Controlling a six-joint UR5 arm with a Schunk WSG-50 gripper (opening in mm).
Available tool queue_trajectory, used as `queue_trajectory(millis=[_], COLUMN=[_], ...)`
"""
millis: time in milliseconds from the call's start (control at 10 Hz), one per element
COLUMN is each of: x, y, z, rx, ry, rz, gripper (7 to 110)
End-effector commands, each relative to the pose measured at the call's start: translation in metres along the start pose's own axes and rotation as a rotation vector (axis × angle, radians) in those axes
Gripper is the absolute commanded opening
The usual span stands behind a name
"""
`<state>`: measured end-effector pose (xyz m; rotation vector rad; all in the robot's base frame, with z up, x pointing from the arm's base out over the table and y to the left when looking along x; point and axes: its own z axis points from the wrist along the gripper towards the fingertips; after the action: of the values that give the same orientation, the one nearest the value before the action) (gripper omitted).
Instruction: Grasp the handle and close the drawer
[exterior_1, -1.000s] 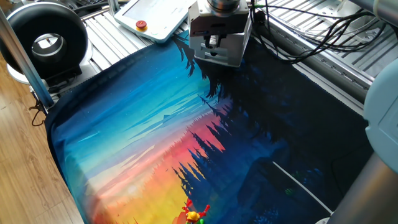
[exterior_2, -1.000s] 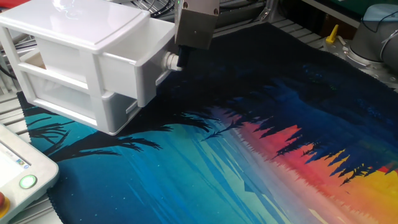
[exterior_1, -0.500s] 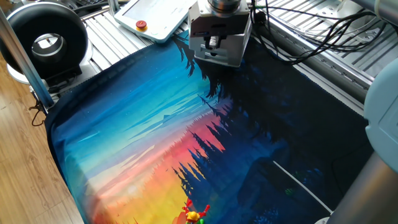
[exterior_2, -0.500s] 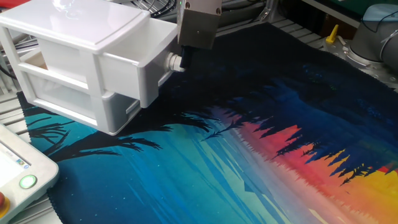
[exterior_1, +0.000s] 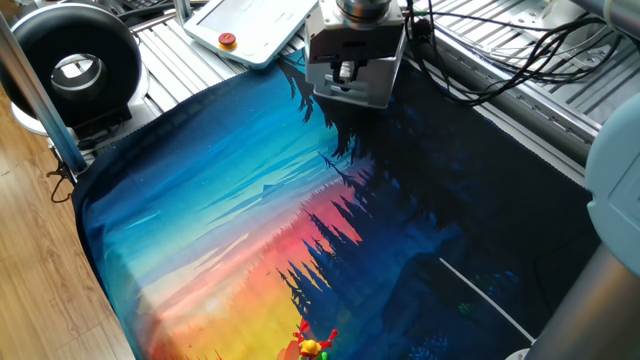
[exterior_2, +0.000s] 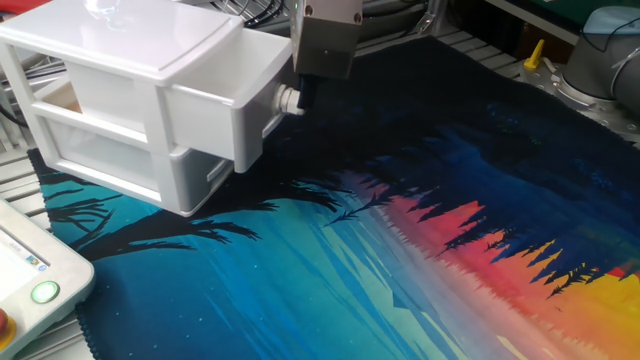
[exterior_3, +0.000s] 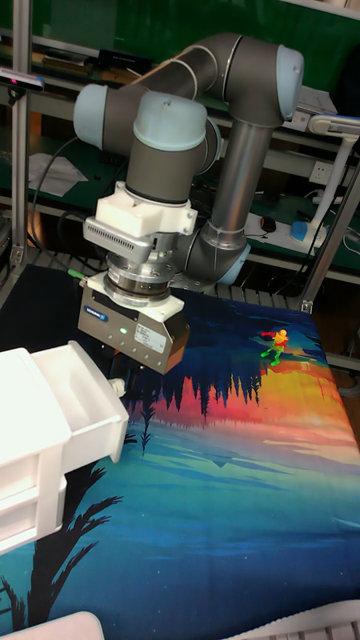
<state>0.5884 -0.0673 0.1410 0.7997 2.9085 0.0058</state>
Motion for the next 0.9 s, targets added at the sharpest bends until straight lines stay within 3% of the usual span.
queue_trajectory(millis=[0, 800], x=[0.0041, 0.0076], y=[-0.0020, 0.0025], z=[-0.0009, -0.0035], rx=[-0.001, -0.020], ry=[0.016, 0.034], rz=[-0.002, -0.016], gripper=[7, 7])
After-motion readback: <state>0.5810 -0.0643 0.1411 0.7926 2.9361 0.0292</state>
